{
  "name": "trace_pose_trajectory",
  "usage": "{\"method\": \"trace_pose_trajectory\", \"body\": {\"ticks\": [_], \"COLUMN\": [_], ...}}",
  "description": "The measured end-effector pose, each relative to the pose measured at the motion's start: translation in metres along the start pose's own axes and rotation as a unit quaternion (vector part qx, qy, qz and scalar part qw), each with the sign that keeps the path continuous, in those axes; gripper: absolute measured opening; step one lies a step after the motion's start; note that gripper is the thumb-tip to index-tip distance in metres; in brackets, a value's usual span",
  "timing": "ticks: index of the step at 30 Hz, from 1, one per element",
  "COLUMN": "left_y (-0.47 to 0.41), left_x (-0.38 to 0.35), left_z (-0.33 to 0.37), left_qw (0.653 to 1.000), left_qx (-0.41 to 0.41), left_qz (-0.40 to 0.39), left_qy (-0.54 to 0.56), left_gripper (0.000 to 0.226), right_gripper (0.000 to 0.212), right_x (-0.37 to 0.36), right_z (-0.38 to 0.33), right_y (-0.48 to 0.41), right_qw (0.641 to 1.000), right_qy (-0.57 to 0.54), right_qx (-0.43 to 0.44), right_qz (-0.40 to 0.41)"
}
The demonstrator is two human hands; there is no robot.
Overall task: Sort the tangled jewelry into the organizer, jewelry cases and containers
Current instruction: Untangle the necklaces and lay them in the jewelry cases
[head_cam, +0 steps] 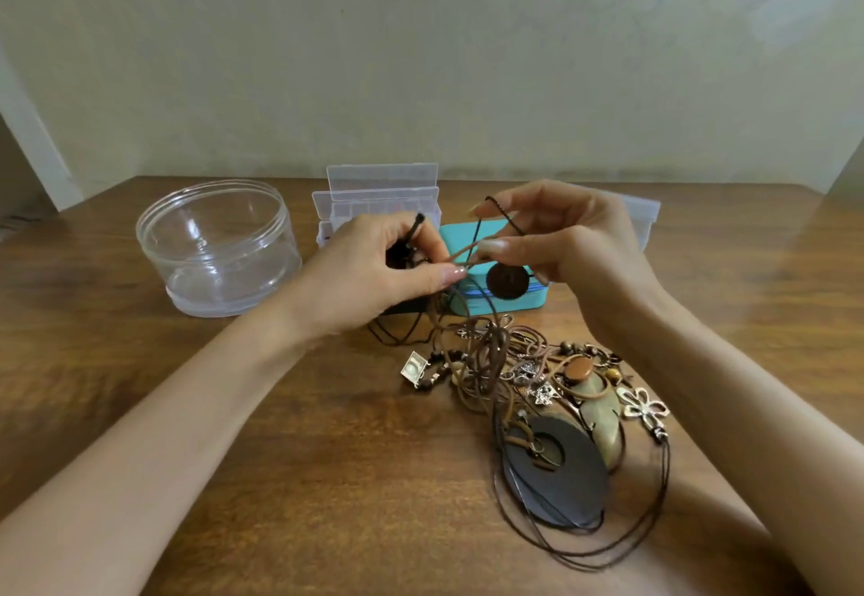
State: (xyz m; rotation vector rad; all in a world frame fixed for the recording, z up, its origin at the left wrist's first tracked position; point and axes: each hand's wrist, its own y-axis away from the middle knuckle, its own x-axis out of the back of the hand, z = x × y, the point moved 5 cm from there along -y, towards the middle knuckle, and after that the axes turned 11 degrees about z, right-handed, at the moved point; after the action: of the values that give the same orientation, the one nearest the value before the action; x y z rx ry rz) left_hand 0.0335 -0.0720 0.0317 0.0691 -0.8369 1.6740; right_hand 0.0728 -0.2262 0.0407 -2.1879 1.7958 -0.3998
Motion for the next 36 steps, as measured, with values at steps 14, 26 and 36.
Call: {"method": "trace_pose_trajectory", "body": {"ticks": [14, 26, 36], "left_y": [0.002, 0.002, 0.003], "left_x": [0.005, -0.004, -0.002], "left_z": [-0.003, -0.012, -0.009], "left_qw": [0.977, 0.917, 0.975], "left_qx": [0.119, 0.194, 0.114], "left_qz": [0.033, 0.076, 0.048], "left_qy": [0.176, 0.341, 0.185], "left_gripper": [0.014, 0.033, 0.011], "right_gripper": [0.02, 0.048, 0.04], "right_x": [-0.002, -0.007, 0.001], "right_z": [0.016, 0.033, 0.015], "right_y": [-0.002, 0.001, -0.004], "right_qw": [0.98, 0.925, 0.954], "right_qy": [0.017, -0.145, -0.127], "right_qx": [-0.094, -0.283, -0.172], "right_qz": [-0.172, -0.21, -0.208]}}
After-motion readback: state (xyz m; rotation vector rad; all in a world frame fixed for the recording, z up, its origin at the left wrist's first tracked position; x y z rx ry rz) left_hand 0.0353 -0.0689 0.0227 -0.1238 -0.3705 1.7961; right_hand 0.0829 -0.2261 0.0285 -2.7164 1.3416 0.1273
